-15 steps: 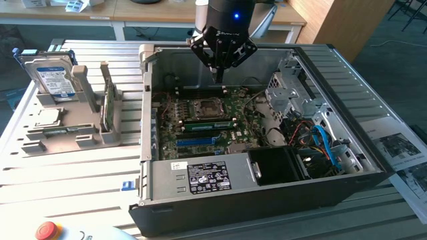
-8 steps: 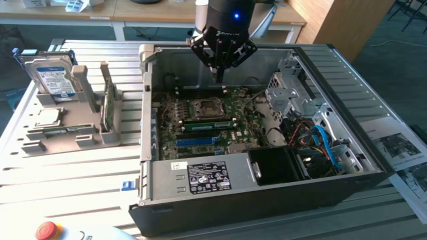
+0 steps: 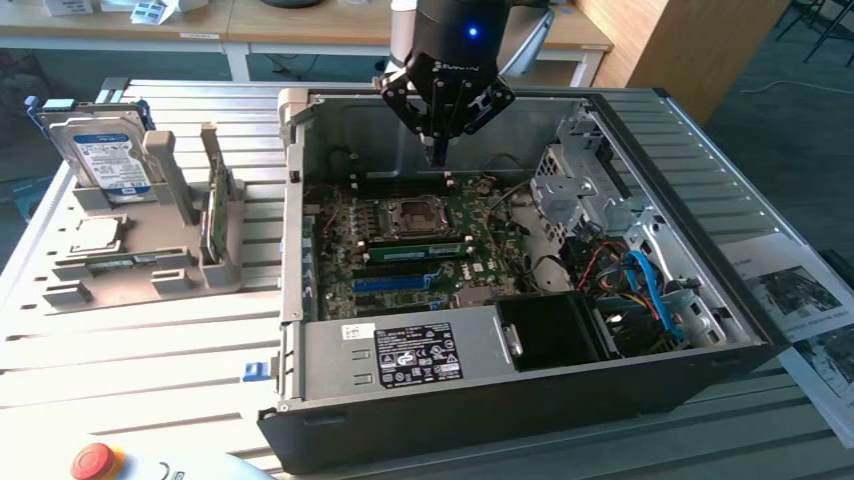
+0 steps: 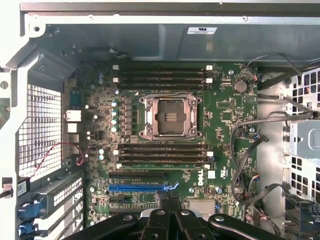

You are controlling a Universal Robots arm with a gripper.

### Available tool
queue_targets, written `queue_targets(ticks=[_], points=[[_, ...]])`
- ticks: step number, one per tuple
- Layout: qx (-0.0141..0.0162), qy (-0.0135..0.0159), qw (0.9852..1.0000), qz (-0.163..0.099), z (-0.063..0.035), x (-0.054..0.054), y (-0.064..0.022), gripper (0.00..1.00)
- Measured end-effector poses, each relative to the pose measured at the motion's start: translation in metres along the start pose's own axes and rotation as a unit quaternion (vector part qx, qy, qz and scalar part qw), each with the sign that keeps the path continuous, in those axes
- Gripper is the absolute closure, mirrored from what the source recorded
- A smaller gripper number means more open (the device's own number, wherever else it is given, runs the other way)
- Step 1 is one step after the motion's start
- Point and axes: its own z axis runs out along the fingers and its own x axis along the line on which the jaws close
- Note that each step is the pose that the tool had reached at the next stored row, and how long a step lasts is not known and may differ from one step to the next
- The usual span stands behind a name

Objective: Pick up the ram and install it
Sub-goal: 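Press down the ram until it locks into place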

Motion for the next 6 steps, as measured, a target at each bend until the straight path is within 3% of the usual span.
queue_targets(ticks=[6], points=[[0.0000, 0.0000, 1.0000, 0.000, 0.0000, 0.0000, 0.0000, 0.90]])
